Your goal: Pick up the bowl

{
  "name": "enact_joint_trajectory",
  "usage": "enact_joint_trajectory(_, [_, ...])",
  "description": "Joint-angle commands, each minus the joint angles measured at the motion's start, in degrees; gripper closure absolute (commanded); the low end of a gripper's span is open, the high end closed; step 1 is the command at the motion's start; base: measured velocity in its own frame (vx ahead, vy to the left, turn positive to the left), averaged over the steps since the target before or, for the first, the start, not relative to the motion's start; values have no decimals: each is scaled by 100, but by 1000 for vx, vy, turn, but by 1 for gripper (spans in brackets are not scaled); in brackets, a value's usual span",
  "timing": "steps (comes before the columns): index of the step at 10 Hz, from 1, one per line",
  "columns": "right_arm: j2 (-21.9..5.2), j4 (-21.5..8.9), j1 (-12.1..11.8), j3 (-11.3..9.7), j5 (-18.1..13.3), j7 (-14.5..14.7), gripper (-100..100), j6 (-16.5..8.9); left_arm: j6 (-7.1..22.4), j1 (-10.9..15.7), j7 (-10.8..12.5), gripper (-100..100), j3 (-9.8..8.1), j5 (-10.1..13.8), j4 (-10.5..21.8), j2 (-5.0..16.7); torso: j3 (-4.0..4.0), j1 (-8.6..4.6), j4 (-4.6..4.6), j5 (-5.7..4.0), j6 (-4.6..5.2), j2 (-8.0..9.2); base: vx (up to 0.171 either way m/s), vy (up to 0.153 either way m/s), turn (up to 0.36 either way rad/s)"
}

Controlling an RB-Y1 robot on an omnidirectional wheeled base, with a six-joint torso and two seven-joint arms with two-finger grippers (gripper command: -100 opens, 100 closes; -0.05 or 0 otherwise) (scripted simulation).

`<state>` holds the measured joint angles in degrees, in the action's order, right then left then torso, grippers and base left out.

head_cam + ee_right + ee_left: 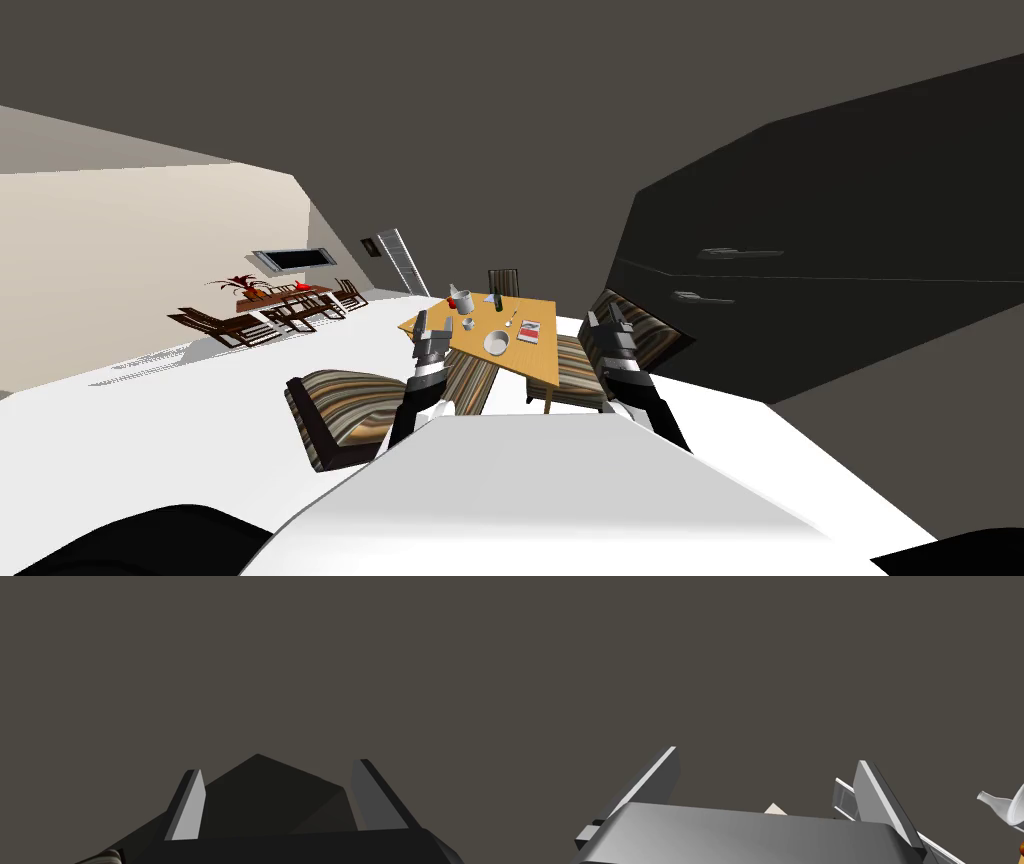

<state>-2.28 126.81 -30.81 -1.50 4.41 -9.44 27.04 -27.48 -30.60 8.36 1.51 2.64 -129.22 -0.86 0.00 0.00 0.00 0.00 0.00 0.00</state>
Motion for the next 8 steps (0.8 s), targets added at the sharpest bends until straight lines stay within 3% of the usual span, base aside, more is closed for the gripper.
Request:
enact_joint_trajectory(1, [0,0,0,0,0,0,0,0,59,55,10,-100,26,10,48,249,0,0,0,0,0,0,0,0,0])
enact_joint_trajectory(4, [0,0,0,0,0,0,0,0,274,255,43,-100,134,52,243,660,3,1,1,0,0,6,-21,-2,-13])
enact_joint_trajectory(8, [0,0,1,0,0,0,0,0,714,678,103,-100,387,149,684,941,8,-3,3,0,1,14,-41,-7,-19])
